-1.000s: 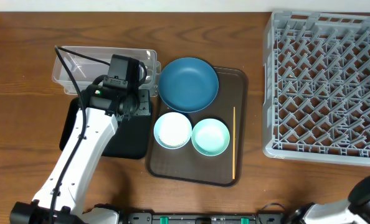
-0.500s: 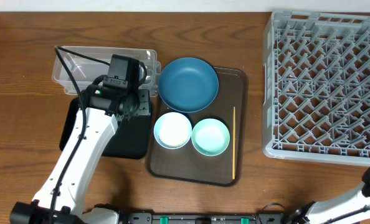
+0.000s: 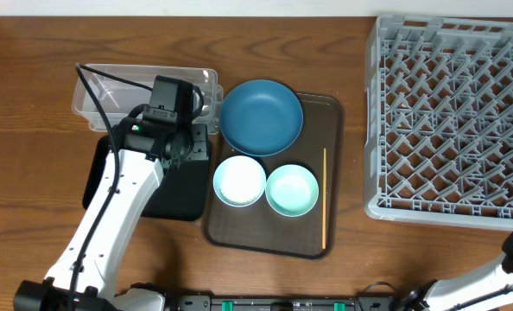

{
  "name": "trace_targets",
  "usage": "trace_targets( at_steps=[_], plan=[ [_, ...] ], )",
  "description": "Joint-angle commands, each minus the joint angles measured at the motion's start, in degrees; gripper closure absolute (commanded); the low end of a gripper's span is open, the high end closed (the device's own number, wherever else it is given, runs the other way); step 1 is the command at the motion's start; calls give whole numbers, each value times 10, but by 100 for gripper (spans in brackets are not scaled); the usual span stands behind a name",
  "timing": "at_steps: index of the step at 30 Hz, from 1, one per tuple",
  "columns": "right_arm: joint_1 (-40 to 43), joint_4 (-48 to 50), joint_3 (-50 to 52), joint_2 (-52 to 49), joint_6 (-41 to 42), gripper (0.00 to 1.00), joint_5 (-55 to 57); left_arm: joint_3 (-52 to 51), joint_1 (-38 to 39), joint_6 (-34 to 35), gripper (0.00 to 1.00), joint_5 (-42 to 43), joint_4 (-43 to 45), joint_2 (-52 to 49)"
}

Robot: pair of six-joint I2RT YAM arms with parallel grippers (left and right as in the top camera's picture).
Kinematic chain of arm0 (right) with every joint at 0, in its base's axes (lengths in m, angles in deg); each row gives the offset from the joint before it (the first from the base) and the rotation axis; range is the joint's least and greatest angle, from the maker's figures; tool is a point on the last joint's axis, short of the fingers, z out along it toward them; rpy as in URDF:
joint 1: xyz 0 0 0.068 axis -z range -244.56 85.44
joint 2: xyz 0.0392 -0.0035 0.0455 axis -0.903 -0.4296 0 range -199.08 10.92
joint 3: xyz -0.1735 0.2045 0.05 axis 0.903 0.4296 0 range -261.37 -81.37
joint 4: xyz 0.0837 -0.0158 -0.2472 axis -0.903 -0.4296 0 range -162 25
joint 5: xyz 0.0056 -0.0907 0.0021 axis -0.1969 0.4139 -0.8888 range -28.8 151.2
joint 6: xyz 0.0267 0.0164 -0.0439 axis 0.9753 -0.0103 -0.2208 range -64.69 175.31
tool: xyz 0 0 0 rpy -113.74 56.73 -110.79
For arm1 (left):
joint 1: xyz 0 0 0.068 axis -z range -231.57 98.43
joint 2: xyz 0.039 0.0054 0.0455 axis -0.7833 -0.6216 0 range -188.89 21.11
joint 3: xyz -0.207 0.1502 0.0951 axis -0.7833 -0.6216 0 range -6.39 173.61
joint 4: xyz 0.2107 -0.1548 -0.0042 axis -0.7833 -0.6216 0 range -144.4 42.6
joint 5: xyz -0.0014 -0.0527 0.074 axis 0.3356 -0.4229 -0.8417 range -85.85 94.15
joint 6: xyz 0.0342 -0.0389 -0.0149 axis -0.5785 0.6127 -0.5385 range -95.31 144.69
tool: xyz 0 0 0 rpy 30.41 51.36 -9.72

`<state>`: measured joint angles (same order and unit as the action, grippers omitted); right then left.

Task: Sort waste into correct bins and load items into the dishwasher rack
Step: 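Carry the pink cup with right gripper and place it in the rack, then reach right gripper to the green bowl and grasp its rim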

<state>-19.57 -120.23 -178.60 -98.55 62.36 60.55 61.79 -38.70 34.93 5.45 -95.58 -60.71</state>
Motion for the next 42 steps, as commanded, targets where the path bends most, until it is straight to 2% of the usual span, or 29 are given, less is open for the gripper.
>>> trace_targets(
  at_steps=[1, 6, 23, 25, 29, 34, 38, 42],
  plan=[
    [3, 2, 2, -5, 7, 47, -5, 8, -1, -5, 47, -5, -2, -2],
    [3, 1, 2, -5, 7, 30, -5, 8, -1, -5, 47, -5, -2, -2],
    [3, 1, 2, -5, 6, 29, -25, 7, -1, -5, 47, -5, -2, -2],
    [3, 2, 2, -5, 7, 31, -60, 7, -1, -5, 47, -5, -2, -2],
    [2, -1, 2, -5, -24, 22, -192, 7, -1, -5, 46, -5, -2, -2],
    [-30, -12, 2, -5, -94, 25, -338, 7, -1, -5, 46, -5, -2, -2],
    [-83, -29, 2, -1, -139, 24, -396, 7, -1, -5, 46, -5, -2, -2],
    [-161, -39, 2, 9, -167, 24, -401, 7, -1, -5, 46, -5, -2, -2]
  ],
)
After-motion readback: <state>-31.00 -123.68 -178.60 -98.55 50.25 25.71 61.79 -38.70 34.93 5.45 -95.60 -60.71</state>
